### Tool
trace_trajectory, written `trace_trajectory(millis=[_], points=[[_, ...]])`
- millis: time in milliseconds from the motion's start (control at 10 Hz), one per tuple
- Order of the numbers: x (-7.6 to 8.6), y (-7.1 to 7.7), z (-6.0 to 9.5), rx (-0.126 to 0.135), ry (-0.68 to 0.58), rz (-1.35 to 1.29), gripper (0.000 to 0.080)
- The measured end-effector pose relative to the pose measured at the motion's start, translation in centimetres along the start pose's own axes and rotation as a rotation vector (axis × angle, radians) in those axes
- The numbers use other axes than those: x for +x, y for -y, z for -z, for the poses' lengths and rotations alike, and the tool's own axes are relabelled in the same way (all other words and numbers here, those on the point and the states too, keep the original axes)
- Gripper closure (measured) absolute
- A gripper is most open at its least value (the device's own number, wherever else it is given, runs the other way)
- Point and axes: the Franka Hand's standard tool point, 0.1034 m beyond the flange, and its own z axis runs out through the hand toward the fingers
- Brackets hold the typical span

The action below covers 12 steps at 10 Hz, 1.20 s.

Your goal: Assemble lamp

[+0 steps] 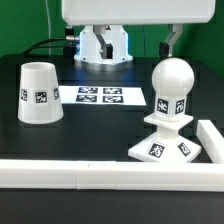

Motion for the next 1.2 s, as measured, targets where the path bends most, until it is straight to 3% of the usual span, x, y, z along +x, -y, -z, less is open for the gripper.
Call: trace_trajectory(millis=[300,500,1000,1100,1200], points=[[-6.1,-4.6,-0.4,0.004,0.019,0.092,0.0101],[-8.8,-8.1,-0.9,0.014,0.036,0.075,0.0101],[-9.2,-8.4,-1.1,0.014,0.037,0.075,0.0101],[-10.1,-8.8,-1.5,0.014,0.036,0.075,0.0101],[-12.1,-8.6,-1.9,0.025,0.051,0.059,0.0101]])
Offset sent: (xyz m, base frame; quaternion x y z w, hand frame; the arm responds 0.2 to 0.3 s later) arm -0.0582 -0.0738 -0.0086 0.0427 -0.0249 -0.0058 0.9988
